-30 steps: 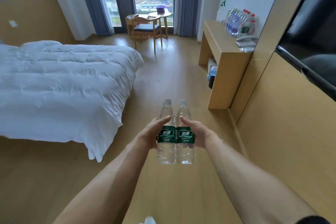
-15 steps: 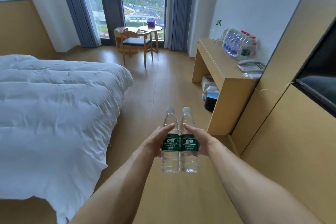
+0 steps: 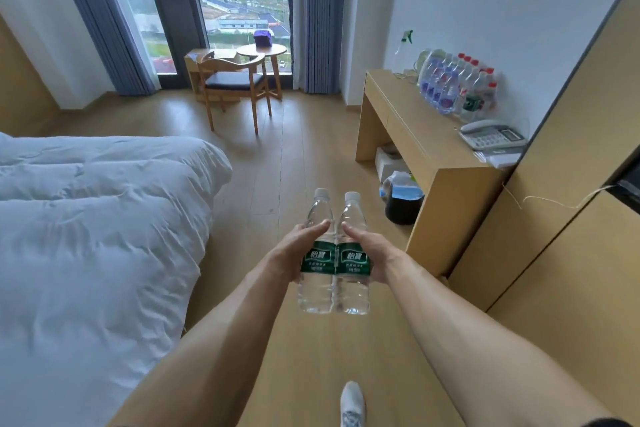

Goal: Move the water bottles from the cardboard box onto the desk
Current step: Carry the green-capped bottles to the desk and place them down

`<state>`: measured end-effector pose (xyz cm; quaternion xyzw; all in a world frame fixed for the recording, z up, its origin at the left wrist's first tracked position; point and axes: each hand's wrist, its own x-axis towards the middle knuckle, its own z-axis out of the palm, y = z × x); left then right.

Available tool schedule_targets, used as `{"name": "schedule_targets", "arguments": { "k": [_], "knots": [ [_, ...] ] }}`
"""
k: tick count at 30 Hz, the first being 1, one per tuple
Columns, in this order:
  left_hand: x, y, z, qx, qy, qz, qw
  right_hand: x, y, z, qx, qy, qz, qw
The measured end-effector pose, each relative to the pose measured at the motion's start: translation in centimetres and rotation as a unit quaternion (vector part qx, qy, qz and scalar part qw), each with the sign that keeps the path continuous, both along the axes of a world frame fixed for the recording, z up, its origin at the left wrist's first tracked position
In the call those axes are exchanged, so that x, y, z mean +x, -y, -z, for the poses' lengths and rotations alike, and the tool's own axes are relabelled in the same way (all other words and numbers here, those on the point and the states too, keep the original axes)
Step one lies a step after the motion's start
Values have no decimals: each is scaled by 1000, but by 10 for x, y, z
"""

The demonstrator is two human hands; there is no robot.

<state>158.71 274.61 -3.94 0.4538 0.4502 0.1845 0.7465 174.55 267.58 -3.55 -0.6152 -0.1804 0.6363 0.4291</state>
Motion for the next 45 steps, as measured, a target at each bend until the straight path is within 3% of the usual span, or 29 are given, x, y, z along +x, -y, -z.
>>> {"name": "schedule_targets", "arguments": {
  "k": [12,24,39,45],
  "knots": [
    [112,-205,-12,17,-91,4,996,115,-217,2,12,-21,-50,998],
    [179,-368,-8,-22,-67,-15,997,182,-383,0,31,14,-60,998],
    [260,-647,-12,-45,7,105,993,248,-625,-3,27,61,84,994],
    [293,-738,-20,-20,-64,175,982,263,-694,-11,59,38,162,984]
  ]
}}
